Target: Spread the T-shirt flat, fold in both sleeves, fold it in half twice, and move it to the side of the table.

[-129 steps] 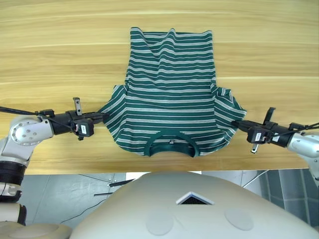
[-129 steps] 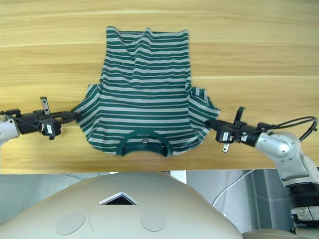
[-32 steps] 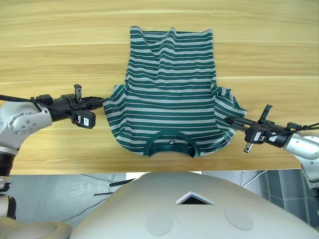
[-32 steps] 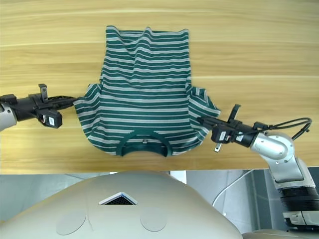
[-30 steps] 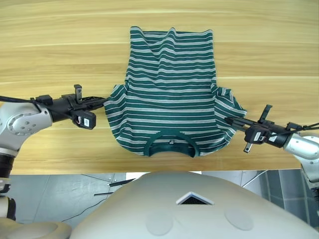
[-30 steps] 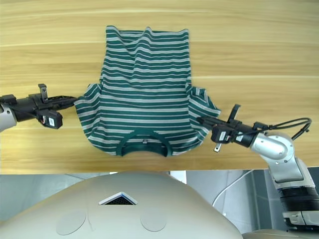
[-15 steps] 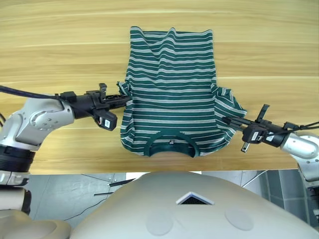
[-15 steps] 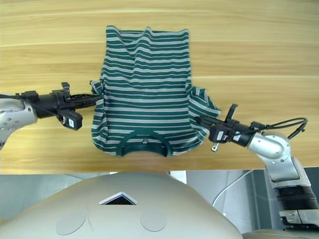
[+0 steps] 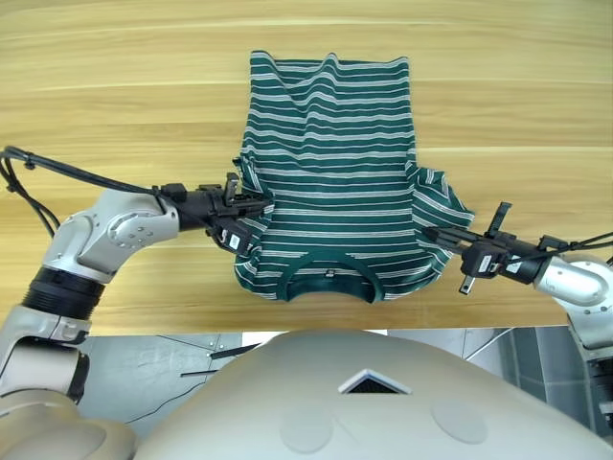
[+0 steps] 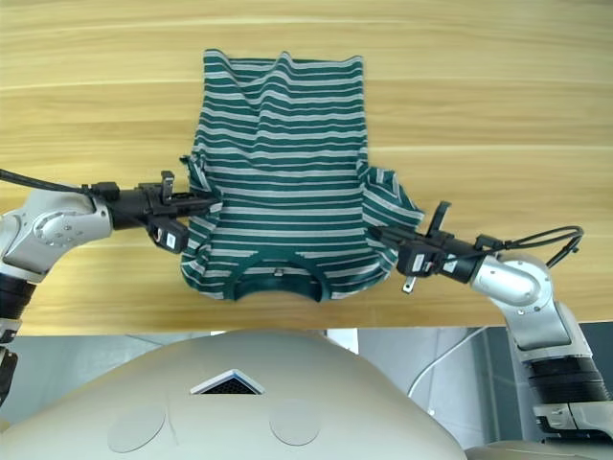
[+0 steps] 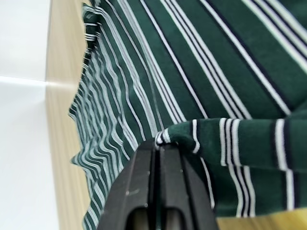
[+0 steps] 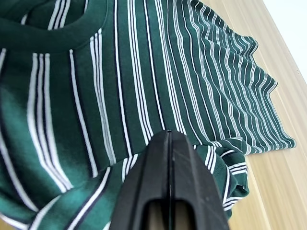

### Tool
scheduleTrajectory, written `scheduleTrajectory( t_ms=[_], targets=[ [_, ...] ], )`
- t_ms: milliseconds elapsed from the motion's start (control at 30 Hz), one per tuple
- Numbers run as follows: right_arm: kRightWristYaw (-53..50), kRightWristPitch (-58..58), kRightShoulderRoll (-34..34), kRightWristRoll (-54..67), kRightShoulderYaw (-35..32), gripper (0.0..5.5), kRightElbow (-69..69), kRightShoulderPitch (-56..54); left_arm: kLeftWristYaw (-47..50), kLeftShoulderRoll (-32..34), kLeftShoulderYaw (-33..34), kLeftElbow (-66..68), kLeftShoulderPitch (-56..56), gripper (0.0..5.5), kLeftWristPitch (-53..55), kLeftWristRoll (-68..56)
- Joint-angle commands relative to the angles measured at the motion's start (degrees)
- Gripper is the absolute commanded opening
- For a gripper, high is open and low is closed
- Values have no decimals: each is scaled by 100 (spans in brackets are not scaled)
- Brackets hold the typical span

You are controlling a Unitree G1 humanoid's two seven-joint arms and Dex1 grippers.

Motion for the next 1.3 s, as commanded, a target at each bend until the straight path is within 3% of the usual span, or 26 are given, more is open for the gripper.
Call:
scheduleTrajectory(
  t_ms=[33,967,1300],
  targets=[
    [31,37,10,-6,3,0,-82,-21,-86,-114,-208,93,-83,1,39,126],
    [16,112,86,-9,142,0,-142,-131,-378,-410,-514,-18,-241,1,491,63],
    [23,133,155,-46,231,0,-86,-236,-298,-606,-457,-84,-301,182,685,-138]
  ],
)
